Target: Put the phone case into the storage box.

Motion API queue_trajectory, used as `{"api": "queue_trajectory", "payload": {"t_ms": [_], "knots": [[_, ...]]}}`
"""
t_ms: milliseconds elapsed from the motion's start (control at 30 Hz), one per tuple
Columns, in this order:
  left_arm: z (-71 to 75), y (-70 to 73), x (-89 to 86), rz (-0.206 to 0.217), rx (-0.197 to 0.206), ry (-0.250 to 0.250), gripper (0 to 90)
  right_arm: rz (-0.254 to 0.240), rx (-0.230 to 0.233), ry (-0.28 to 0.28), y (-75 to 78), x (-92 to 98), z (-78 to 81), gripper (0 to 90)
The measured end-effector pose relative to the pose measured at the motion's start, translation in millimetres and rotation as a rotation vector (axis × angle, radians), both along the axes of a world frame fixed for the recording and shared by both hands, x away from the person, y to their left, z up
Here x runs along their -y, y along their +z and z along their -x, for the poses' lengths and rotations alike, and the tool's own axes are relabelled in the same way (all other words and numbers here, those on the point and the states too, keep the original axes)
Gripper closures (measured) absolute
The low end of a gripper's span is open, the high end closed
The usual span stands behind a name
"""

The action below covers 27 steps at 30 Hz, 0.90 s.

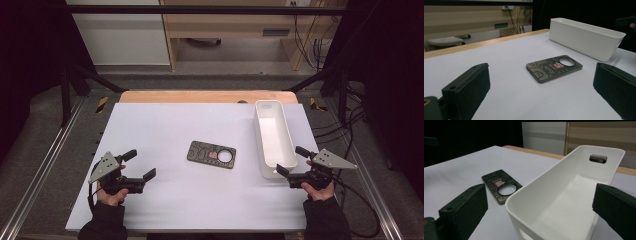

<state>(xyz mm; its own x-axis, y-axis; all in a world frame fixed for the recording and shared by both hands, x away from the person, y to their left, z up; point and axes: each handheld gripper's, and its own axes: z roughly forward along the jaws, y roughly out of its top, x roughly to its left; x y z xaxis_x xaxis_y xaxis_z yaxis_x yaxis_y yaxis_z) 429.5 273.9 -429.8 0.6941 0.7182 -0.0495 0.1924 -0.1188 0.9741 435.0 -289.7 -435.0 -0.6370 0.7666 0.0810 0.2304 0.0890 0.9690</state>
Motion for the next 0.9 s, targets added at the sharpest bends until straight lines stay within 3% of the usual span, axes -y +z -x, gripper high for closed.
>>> {"api": "queue_trajectory", "payload": {"t_ms": [900], "knots": [[-7.9, 9.4, 22.6, -0.059, -0.033, -0.009, 0.0, 0.009, 0.0, 0.019, 2.3, -2.2, 1.3, 0.4]]}}
